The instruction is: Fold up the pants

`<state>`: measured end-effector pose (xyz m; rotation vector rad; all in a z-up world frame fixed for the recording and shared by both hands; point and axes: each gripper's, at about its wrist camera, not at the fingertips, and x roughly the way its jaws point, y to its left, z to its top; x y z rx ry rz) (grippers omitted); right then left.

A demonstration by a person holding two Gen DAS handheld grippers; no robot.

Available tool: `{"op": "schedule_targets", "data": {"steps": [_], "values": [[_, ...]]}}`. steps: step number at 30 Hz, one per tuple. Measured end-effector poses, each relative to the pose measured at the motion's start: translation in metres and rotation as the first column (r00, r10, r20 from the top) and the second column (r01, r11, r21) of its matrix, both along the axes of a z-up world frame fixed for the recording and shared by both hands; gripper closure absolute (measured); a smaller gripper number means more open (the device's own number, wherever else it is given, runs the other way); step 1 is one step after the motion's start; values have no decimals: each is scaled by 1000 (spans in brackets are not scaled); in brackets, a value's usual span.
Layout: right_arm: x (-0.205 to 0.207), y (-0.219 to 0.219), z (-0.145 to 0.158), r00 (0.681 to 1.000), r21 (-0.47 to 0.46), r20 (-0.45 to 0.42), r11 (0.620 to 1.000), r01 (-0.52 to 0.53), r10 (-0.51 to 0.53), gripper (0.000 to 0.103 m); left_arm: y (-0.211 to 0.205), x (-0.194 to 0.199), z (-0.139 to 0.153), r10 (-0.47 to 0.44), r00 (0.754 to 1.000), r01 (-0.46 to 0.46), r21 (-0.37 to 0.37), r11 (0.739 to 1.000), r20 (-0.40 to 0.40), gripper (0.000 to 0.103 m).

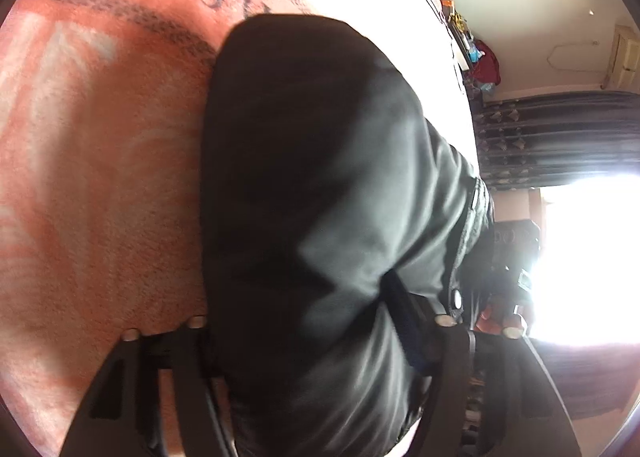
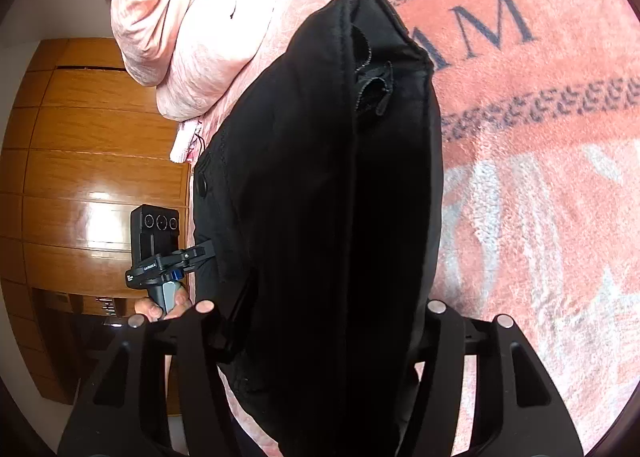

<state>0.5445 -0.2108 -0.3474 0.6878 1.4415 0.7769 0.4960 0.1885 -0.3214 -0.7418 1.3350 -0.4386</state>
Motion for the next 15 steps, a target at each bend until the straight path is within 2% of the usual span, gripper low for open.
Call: {"op": "schedule_targets", "data": {"steps": [1,3,5,6,9,10,12,14,15], "values": [[0,-9,2,1000,-6,7,1000,15,-15,36,5,-3,3,19,1000,-19,-1,1000,3,30],[-6,-29,15,997,-23,44,997,72,-71,36,12,-13,12,59,998,-60,17,998,22,22],[-10,-53,38,977,-86,142,981,172,-159,36,19,-28,32,95,991,-103,95,990,93,20],[-12,-62,55,960,-82,199,973,216,-196,37,22,-35,39,100,987,-116,130,985,123,20],[-13,-51,97,940,-23,289,980,197,-182,39,16,-59,63,104,969,-160,251,955,223,20],[-12,-40,104,939,-22,308,985,170,-155,39,14,-68,68,93,964,-159,260,952,251,20],[8,-5,107,949,-21,292,991,131,-120,39,-3,-78,72,77,958,-160,289,944,277,20],[25,24,90,963,-44,247,991,125,-110,42,-9,-81,63,60,962,-150,330,932,268,21],[33,32,81,969,-66,219,989,134,-116,43,-13,-79,55,59,968,-147,361,921,245,25]]}}
